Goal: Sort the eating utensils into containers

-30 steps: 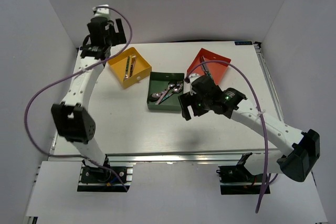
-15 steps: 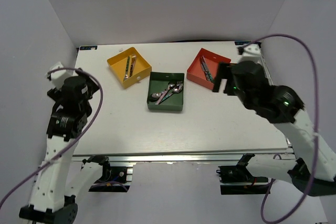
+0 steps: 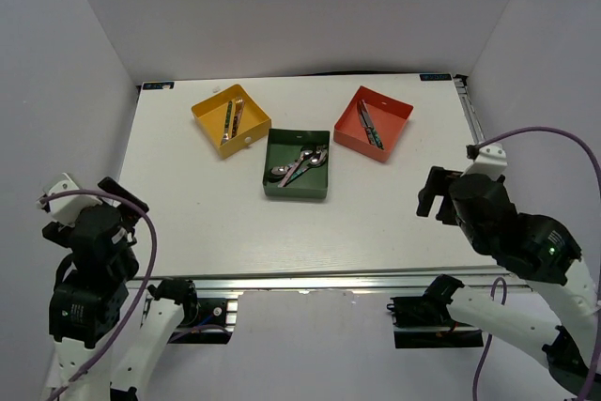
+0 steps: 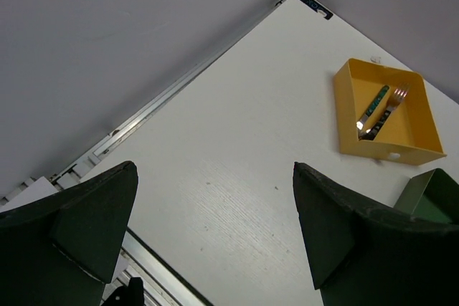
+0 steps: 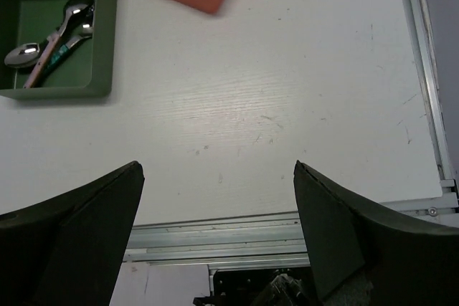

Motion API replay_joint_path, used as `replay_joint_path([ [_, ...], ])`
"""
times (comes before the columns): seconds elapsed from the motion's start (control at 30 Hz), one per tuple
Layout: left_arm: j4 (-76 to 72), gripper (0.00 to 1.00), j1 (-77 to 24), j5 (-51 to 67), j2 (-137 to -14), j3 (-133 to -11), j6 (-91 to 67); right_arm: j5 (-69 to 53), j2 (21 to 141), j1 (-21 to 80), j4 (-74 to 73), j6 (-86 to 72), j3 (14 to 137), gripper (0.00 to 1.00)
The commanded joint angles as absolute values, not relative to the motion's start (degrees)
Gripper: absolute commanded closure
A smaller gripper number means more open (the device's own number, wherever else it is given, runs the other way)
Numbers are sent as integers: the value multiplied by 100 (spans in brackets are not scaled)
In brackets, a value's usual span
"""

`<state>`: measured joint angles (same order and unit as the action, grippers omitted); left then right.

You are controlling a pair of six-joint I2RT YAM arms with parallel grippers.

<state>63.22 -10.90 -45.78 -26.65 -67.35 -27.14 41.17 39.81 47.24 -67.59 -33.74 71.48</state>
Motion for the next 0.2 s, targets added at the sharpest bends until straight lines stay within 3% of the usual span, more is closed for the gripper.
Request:
replay_joint_path([
  [0.0,6355,2,-1099,-4483,-2864,-6759,-2356,4078,4025,4720,-6522,-3498,7049,11],
  [0.17,6144,2,-1107,-4272,-2988,-6741,-2267,4043,4139,4720,-6241,-3253,7075,11],
])
